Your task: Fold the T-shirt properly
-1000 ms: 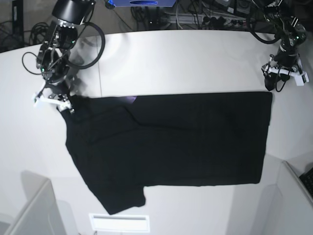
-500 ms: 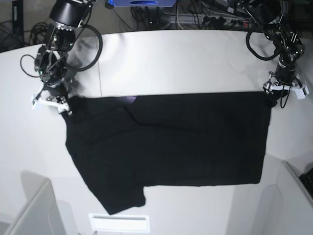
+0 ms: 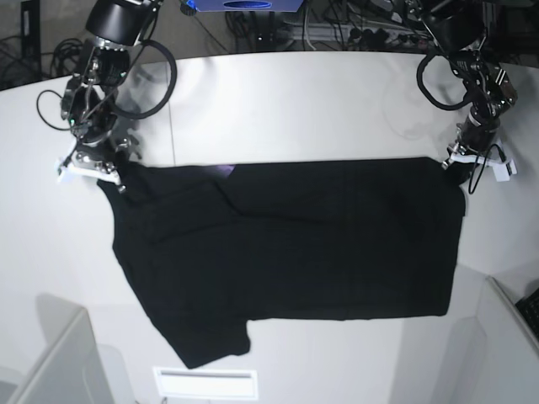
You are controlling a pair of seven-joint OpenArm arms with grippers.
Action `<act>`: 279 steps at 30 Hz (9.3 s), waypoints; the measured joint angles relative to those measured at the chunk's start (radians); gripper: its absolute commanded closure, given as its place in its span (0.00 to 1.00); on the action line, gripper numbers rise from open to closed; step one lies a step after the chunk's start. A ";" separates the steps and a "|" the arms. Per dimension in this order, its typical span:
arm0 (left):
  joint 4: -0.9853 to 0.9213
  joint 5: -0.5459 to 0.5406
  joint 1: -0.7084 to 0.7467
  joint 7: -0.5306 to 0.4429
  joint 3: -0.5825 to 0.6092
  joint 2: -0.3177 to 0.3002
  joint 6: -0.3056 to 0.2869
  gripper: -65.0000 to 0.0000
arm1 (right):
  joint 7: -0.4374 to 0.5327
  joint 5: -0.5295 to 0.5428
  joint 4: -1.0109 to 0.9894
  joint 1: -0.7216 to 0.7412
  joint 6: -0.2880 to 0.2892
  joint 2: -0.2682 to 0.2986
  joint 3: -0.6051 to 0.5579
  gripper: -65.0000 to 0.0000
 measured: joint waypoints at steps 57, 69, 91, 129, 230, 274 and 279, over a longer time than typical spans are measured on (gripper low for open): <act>0.347 -0.010 0.508 0.094 0.000 -0.077 0.008 1.00 | -0.116 0.002 0.375 -0.488 -0.023 0.011 0.028 1.00; 0.347 -0.008 0.508 0.098 0.000 -0.077 0.008 0.88 | -0.106 -0.001 0.376 -0.488 -0.022 0.012 0.028 0.59; 0.621 0.041 0.528 0.169 -0.275 -0.039 0.019 0.31 | -0.119 -0.005 0.435 -0.232 -0.023 0.214 -0.162 0.54; 0.617 0.046 0.528 0.169 -0.277 -0.031 0.018 1.00 | 0.091 -0.012 -0.824 0.718 0.162 0.297 -0.882 0.32; -0.325 0.385 -0.424 -0.025 0.345 -0.134 0.019 1.00 | 0.146 -0.013 -0.731 0.638 0.161 0.303 -0.874 1.00; 0.385 0.147 -0.113 0.269 0.276 -0.144 0.016 1.00 | 0.055 -0.003 -0.043 0.201 0.048 0.377 -0.552 1.00; 0.405 0.151 -0.105 0.323 0.274 -0.145 0.015 1.00 | 0.022 -0.005 0.059 0.127 0.045 0.378 -0.494 1.00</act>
